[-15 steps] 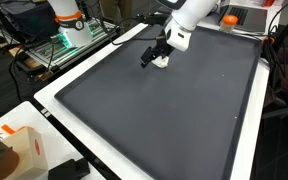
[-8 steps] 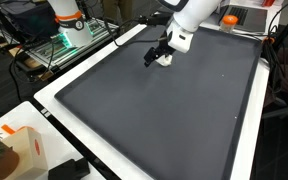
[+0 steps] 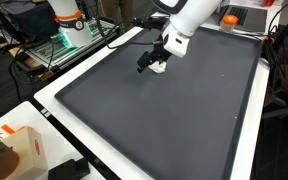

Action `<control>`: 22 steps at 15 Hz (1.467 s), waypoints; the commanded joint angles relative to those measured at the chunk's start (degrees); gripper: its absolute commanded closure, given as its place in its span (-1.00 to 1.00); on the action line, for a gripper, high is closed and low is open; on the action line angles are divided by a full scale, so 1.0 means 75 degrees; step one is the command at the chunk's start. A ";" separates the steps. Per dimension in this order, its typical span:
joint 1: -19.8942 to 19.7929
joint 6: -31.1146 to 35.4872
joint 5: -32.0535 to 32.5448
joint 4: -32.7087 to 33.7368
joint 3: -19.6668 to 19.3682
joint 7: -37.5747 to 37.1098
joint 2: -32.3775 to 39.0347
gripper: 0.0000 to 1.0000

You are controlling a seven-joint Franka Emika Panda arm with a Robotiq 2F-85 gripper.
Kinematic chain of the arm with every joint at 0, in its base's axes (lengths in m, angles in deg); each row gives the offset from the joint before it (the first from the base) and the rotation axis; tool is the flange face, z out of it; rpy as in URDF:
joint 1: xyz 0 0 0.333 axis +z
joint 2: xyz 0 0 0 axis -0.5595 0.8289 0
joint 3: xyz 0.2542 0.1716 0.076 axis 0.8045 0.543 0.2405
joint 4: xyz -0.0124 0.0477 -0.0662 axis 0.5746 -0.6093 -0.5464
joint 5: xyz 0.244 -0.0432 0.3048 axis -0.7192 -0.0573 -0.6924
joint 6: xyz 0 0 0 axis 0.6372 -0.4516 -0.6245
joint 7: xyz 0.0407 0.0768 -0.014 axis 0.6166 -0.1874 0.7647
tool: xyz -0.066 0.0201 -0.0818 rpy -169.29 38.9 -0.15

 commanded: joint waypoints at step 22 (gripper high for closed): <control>-0.0287 -0.1852 -0.0892 0.0992 0.0446 0.1198 0.0770 -1.00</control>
